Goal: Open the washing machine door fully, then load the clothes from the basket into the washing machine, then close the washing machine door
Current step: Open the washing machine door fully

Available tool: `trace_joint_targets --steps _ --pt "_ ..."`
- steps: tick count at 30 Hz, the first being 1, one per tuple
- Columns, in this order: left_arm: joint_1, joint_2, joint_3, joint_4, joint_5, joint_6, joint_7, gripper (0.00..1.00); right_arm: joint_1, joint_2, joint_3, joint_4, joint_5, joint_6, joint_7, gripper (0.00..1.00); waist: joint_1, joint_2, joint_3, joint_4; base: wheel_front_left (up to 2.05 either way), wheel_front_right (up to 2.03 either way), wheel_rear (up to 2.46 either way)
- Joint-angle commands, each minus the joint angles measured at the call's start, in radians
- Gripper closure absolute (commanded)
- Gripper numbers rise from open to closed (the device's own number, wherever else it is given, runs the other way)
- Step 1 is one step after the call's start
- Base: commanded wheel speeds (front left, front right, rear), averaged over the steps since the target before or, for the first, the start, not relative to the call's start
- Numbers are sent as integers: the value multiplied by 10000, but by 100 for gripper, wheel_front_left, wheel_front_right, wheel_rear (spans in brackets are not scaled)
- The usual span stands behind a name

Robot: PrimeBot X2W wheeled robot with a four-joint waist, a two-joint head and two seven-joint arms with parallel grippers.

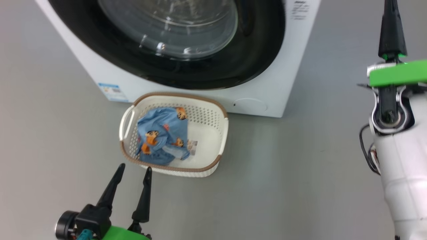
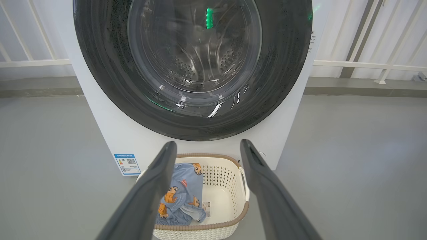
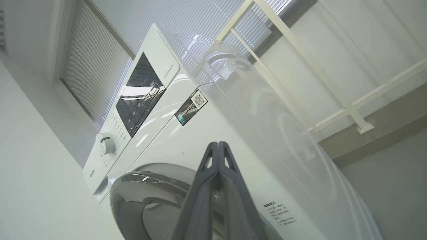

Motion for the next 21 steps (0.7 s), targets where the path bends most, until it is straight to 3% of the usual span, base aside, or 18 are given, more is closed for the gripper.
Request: trace_joint_targets --steps 1,7,21 --pt "-369 129 251 -208 -169 102 -92 0 -427 36 405 -74 721 -9 142 100 0 0 485 501 0 0 0" --pt "-641 129 -104 -207 -421 229 -92 0 -1506 -882 1047 458 3960 -9 1995 100 0 0 999 1032 0 0 0" --pt "-1084 128 -549 -226 -682 266 -92 0 -3295 -2132 1723 1956 6342 -9 5776 100 0 0 1825 1859 0 0 0"
